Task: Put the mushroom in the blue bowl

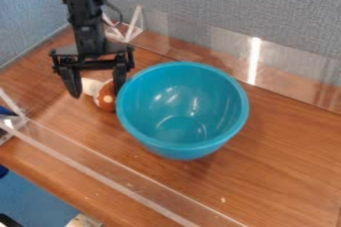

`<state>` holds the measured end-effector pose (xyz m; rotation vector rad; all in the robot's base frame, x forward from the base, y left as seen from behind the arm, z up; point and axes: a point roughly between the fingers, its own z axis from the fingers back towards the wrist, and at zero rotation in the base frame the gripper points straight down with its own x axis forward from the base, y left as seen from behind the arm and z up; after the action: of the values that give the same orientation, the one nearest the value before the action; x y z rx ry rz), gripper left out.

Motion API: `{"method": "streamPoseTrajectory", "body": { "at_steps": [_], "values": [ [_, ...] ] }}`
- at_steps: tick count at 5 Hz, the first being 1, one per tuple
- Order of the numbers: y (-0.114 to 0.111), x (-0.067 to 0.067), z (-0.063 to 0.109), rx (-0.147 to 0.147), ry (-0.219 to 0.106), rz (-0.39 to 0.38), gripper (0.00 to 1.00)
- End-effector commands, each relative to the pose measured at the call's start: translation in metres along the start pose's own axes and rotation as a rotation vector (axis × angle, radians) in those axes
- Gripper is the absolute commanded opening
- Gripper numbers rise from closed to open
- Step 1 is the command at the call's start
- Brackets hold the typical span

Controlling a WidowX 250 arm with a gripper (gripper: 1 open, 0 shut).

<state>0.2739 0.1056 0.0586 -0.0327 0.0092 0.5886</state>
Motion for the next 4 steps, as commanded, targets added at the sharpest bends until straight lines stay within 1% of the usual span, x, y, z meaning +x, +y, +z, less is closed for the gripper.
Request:
{"method": "streamPoseTrajectory", "body": {
  "at_steps": [1, 4],
  "values": [
    [0.001, 0.006, 0.001, 0.005, -0.035, 0.013, 1.00],
    [-0.002, 0.011, -0.013, 0.024, -0.029, 0.031, 1.00]
  ]
}}
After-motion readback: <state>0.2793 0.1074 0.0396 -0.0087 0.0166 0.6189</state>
